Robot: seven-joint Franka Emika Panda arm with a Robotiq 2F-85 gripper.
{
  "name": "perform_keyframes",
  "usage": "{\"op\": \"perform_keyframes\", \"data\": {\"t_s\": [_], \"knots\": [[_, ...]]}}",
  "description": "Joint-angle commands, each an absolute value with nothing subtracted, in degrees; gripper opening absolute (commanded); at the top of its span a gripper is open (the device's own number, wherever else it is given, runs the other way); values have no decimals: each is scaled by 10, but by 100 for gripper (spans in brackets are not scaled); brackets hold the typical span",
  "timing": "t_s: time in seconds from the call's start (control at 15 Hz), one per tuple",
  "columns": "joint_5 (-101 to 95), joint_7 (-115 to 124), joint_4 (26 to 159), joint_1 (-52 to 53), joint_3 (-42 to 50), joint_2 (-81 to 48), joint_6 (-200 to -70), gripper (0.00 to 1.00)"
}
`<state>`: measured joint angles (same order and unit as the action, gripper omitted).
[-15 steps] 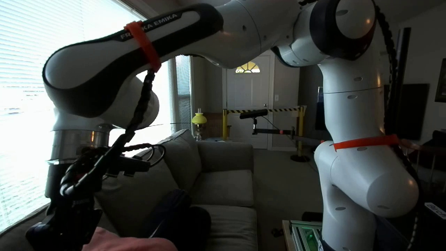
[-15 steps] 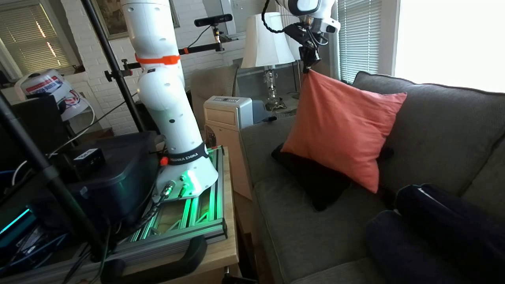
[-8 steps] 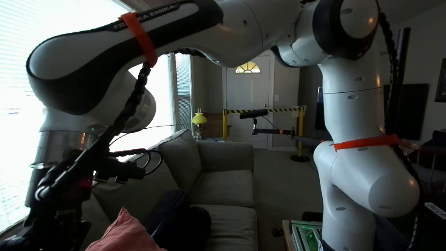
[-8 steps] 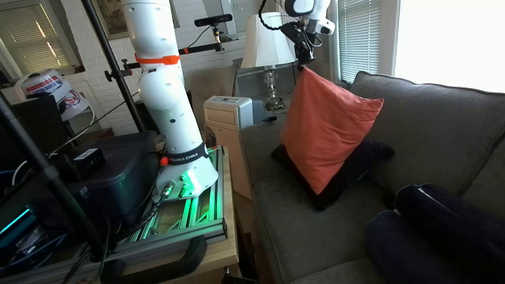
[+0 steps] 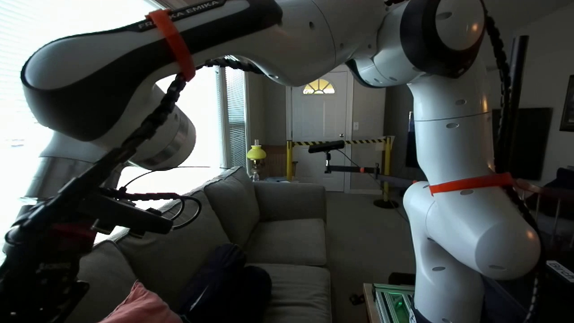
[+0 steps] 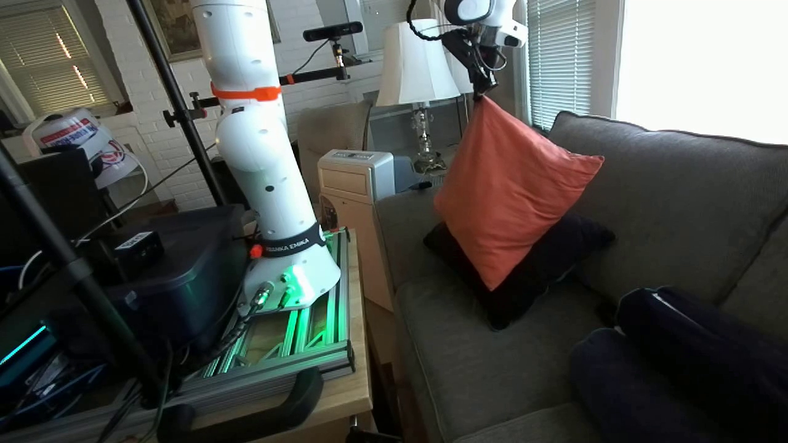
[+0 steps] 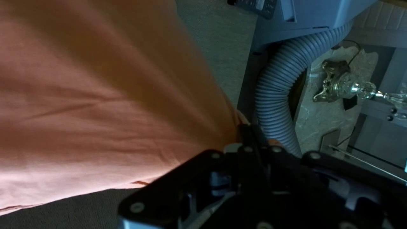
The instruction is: Move the blue and orange pillow to the left
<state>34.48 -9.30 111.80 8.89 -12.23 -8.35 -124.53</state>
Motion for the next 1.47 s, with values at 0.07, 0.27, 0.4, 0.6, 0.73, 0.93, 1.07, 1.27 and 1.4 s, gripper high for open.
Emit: {"op": "perform_keyframes", "data": {"t_s": [0.07, 0.27, 0.4, 0.6, 0.73, 0.93, 1.07, 1.27, 1.4], "knots": [[384, -87, 1079, 106, -137, -117, -1311, 0], [391, -80, 1056, 118, -150, -151, -1374, 0], [389, -79, 1048, 125, -157, -174, -1418, 0], [382, -82, 1048, 131, -170, -201, -1468, 0], [382, -83, 1048, 129, -178, -211, -1490, 28], [378, -68, 1042, 124, -183, -209, -1514, 48], [376, -50, 1040, 119, -178, -201, -1529, 63], [317, 18, 1047, 125, -139, -183, -1545, 86], [241, 83, 1054, 130, -100, -164, -1527, 99]]}}
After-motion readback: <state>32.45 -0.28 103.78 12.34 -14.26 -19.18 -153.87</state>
